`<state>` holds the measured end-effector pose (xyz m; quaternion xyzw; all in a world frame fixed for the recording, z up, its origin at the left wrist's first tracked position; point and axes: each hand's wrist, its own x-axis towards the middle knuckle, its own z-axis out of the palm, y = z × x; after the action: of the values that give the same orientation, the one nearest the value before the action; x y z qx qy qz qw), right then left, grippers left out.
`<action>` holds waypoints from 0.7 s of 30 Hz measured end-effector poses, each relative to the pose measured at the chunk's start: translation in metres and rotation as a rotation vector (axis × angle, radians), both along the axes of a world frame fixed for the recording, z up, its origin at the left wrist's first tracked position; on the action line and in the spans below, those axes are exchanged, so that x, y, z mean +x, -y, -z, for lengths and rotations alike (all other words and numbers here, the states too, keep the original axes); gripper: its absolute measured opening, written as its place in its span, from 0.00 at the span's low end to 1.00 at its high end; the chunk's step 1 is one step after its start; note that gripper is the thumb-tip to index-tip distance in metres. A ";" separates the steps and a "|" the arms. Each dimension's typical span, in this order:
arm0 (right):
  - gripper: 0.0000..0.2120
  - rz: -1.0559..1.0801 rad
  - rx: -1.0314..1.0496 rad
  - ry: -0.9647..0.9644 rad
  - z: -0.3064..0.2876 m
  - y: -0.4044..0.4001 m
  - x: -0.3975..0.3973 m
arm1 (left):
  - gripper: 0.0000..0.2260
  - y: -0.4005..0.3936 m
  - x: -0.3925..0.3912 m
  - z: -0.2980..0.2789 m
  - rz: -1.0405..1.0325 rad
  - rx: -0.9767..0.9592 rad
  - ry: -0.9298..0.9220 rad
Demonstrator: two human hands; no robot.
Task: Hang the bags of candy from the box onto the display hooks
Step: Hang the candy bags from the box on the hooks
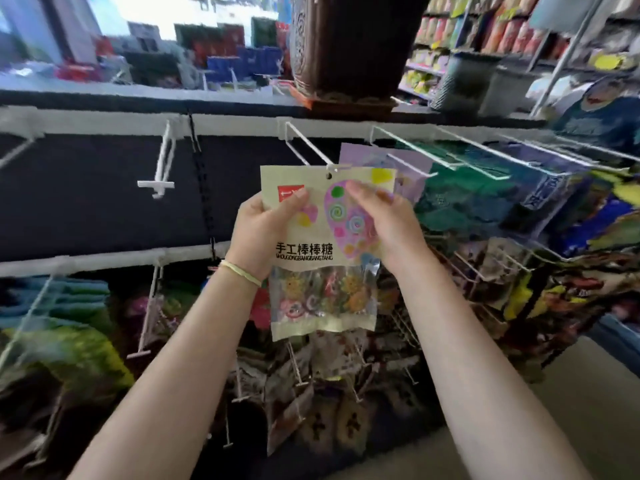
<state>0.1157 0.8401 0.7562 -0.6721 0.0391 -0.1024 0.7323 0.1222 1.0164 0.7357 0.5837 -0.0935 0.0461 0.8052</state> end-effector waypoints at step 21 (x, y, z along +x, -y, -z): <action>0.09 0.106 -0.402 0.165 0.049 0.000 0.051 | 0.05 -0.015 0.038 0.046 -0.384 0.218 -0.085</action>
<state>0.1670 0.8399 0.7073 -0.7908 -0.0071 -0.2011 0.5780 0.1604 1.0318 0.6902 0.6758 0.0490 0.1636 0.7171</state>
